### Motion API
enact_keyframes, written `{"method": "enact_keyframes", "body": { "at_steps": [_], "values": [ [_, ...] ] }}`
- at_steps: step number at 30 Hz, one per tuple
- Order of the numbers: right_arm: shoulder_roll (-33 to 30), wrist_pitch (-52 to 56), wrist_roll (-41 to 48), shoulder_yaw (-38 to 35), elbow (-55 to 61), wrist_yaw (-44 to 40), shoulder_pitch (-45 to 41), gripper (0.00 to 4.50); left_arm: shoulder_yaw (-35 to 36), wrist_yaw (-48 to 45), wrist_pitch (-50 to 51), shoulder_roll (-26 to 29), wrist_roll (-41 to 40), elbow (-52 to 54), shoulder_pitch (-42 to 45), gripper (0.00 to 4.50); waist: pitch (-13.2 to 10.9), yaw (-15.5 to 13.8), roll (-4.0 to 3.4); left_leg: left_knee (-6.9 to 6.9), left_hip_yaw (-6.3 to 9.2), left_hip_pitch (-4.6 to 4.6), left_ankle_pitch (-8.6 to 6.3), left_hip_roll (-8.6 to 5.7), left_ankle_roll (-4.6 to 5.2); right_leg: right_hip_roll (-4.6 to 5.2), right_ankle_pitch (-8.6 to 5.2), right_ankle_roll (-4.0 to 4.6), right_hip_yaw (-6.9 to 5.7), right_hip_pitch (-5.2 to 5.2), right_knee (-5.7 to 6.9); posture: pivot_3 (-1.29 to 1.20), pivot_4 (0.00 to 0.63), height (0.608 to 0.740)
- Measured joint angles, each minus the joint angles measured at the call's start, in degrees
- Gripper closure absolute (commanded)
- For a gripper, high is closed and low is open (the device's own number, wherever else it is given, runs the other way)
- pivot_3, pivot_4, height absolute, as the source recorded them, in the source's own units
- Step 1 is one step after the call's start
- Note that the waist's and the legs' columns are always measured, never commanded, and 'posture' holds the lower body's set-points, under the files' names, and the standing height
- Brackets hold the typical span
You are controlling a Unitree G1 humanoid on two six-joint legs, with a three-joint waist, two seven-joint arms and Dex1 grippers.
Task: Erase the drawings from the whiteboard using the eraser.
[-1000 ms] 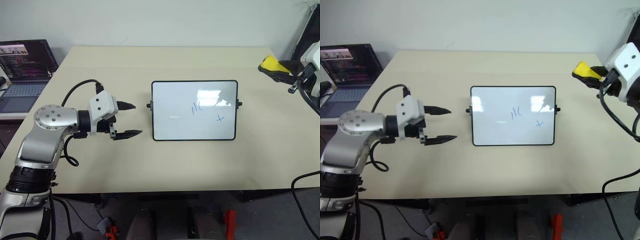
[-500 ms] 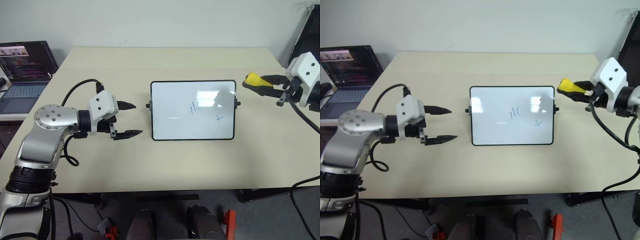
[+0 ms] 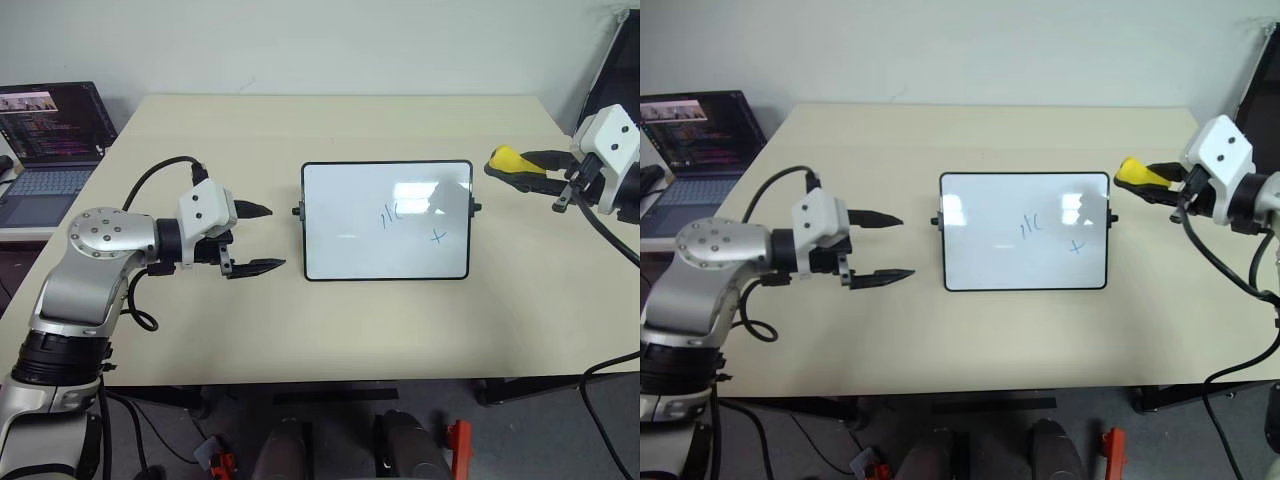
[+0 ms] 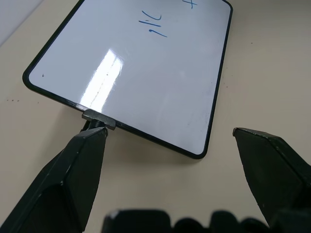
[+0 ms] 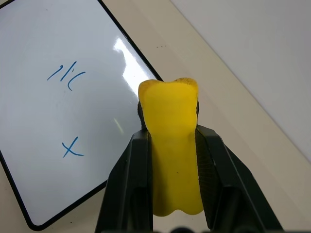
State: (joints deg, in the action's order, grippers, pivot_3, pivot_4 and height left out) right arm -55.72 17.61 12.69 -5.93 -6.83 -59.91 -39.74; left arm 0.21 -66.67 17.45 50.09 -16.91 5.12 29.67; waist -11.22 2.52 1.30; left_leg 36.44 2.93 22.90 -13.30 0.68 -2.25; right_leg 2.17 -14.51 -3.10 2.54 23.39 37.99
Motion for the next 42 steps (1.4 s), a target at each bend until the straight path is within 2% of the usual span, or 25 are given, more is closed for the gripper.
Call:
{"method": "enact_keyframes", "body": {
  "at_steps": [2, 5, 8, 10, 16, 24, 31, 37, 42],
  "values": [
    [3.6, 0.9, 0.3, 0.4, 1.9, 1.7, 0.0, 3.65, 0.0, -0.1, -0.1, 0.0, 0.1, -0.1, 0.0, 0.00, 0.0, 0.3, 0.04, 0.01, 0.01, -0.02, 0.00, 0.02, 0.00, -0.03, 0.00, 0.00, 0.00, 0.00, 0.03, 0.00, 0.150, 0.740],
    [10.9, 1.5, -0.8, 5.2, 4.9, 5.2, 0.9, 3.65, -0.4, 0.0, -0.3, -0.9, 0.2, -0.1, 0.0, 0.00, 0.0, 0.8, 0.03, 0.12, 0.04, -0.02, 0.00, 0.03, 0.00, -0.06, 0.00, 0.01, 0.00, 0.00, 0.13, 0.00, 0.150, 0.740],
    [14.5, 0.5, -4.9, 9.9, 3.5, 8.4, 3.2, 3.65, -1.0, 0.0, -0.1, -1.5, 0.2, -0.2, 0.0, 0.00, 0.0, 0.5, 0.04, 0.28, 0.08, 0.11, 0.00, 0.00, 0.00, -0.04, 0.00, 0.00, -0.04, 0.00, 0.10, 0.00, 0.150, 0.740],
    [15.9, -0.7, -6.6, 10.5, 0.7, 10.5, 3.0, 3.65, -1.0, 0.0, -0.1, -1.5, 0.2, -0.2, 0.0, 0.00, 0.0, 0.2, 0.02, 0.35, 0.06, 0.13, -0.01, -0.04, -0.01, 0.01, 0.02, -0.03, -0.03, -0.01, 0.09, 0.00, 0.150, 0.740],
    [19.2, -5.9, -11.1, 11.6, -8.6, 14.4, -1.9, 3.65, -1.0, -0.2, -0.1, -1.4, 0.3, -0.3, 0.0, 0.00, 0.0, 0.2, 0.02, 0.39, 0.07, 0.08, -0.01, 0.00, 0.00, -0.04, 0.03, -0.04, -0.03, -0.03, 0.13, 0.00, 0.150, 0.740],
    [23.5, -6.9, -11.8, 12.3, -9.4, 15.1, -4.5, 3.65, -1.1, 0.2, 1.0, -1.5, 0.2, 1.1, 0.0, 0.00, 0.0, 0.5, 0.02, 0.39, 0.08, 0.09, -0.01, 0.00, 0.00, -0.04, 0.03, -0.04, -0.02, -0.03, 0.13, 0.00, 0.150, 0.740],
    [27.1, -10.4, -16.2, 14.0, -15.8, 20.3, -8.3, 3.65, -1.0, 0.9, 1.6, -1.5, 0.1, 2.5, 0.0, 0.00, 0.0, 0.6, 0.03, 0.39, 0.07, 0.08, -0.01, 0.00, 0.00, -0.04, 0.03, -0.04, -0.01, -0.03, 0.14, 0.00, 0.150, 0.740],
    [28.9, -13.3, -18.2, 16.5, -15.0, 19.7, -5.7, 3.65, -1.0, 0.9, 2.0, -1.5, 0.1, 3.5, 0.0, 0.00, 0.1, 0.9, 0.08, 0.41, 0.09, -0.14, -0.01, 0.04, 0.00, -0.10, 0.05, -0.01, 0.01, -0.20, 0.21, 0.00, 0.150, 0.740],
    [29.0, -12.8, -18.1, 19.8, -10.5, 14.6, -0.8, 3.65, -1.0, 0.9, 2.1, -1.4, 0.1, 3.5, 0.0, 0.00, 0.2, 0.9, 0.18, 0.52, 0.09, -0.20, 0.00, 0.04, 0.01, -0.11, 0.07, -0.01, 0.02, -0.26, 0.27, 0.00, 0.150, 0.740]
  ]
}}
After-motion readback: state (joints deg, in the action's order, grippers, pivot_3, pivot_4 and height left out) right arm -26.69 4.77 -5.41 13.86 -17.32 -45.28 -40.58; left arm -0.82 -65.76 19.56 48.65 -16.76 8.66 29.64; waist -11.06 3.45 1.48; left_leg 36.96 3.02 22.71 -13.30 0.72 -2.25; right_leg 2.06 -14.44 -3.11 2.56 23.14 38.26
